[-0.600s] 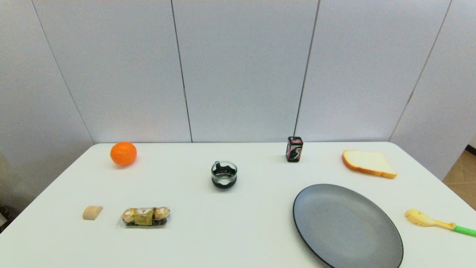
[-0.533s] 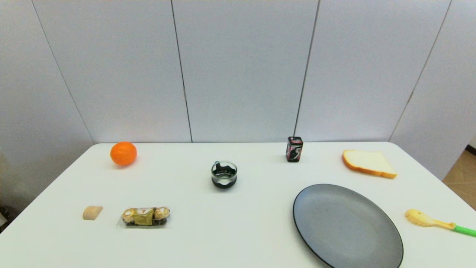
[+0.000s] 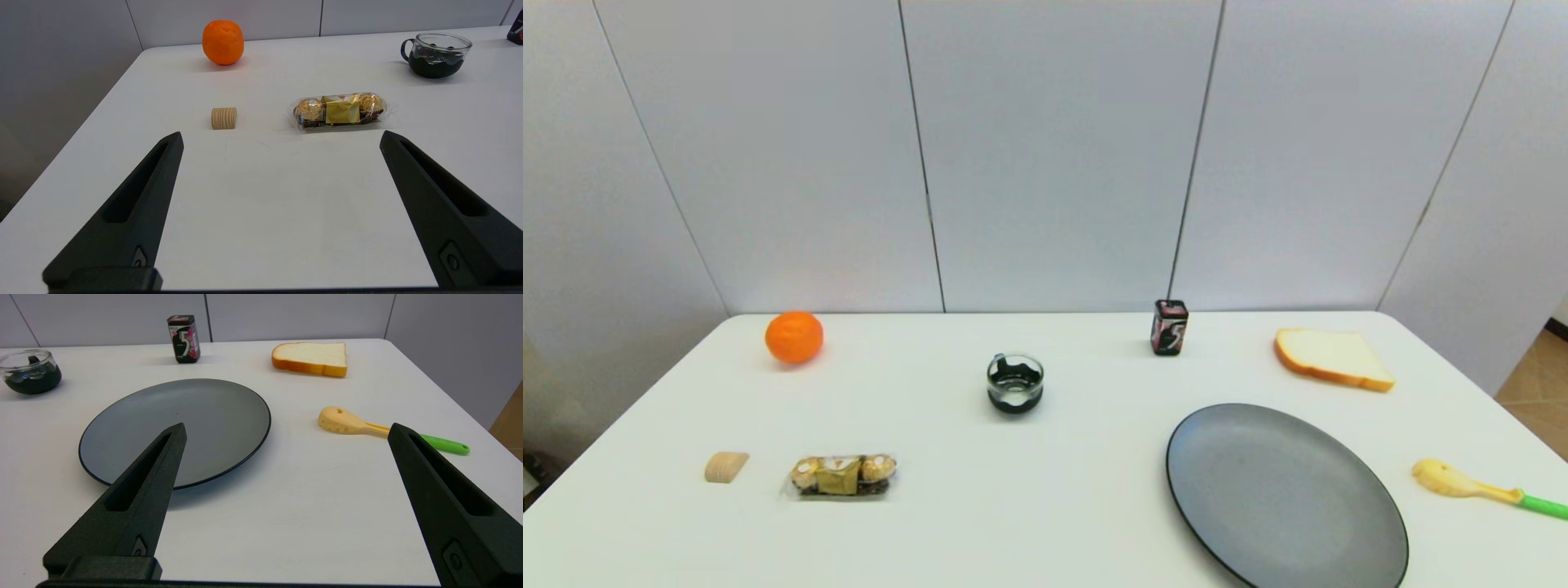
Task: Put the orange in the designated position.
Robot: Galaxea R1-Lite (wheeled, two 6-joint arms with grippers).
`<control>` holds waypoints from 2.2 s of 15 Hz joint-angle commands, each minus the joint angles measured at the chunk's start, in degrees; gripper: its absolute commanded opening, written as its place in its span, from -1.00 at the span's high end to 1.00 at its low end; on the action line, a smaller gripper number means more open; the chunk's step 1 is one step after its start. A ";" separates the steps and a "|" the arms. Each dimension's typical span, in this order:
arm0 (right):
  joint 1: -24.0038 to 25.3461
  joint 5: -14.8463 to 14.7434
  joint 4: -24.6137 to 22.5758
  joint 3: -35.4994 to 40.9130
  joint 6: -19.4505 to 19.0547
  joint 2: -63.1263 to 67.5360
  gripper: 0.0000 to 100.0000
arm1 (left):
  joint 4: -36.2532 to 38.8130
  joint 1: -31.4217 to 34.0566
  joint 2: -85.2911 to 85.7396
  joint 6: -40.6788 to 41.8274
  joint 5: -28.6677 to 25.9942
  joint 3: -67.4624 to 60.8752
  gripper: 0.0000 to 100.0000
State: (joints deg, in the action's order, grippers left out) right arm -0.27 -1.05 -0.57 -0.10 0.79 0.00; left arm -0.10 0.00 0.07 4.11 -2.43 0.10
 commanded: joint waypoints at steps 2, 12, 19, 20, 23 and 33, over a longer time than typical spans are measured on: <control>0.00 -0.09 0.05 0.01 0.17 0.00 -1.00 | 0.01 0.00 0.01 0.02 -0.04 -0.01 -1.00; 0.00 -0.09 0.05 0.01 0.17 0.00 -1.00 | 0.01 0.00 0.01 0.02 -0.04 -0.01 -1.00; 0.00 -0.09 -0.04 0.01 0.17 0.00 -1.00 | 0.01 0.00 0.01 0.02 -0.04 -0.01 -1.00; 0.00 -0.09 -0.04 0.01 0.17 0.00 -1.00 | 0.01 0.00 0.01 0.02 -0.04 -0.01 -1.00; 0.00 -0.09 -0.04 0.01 0.17 0.00 -1.00 | 0.01 0.00 0.01 0.02 -0.04 -0.01 -1.00; 0.00 -0.09 -0.04 0.01 0.17 0.00 -1.00 | 0.01 0.00 0.01 0.02 -0.04 -0.01 -1.00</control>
State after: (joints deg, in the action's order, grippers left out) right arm -0.27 -1.15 -0.57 -0.10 0.96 0.00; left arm -0.10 0.00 0.07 4.10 -2.43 0.10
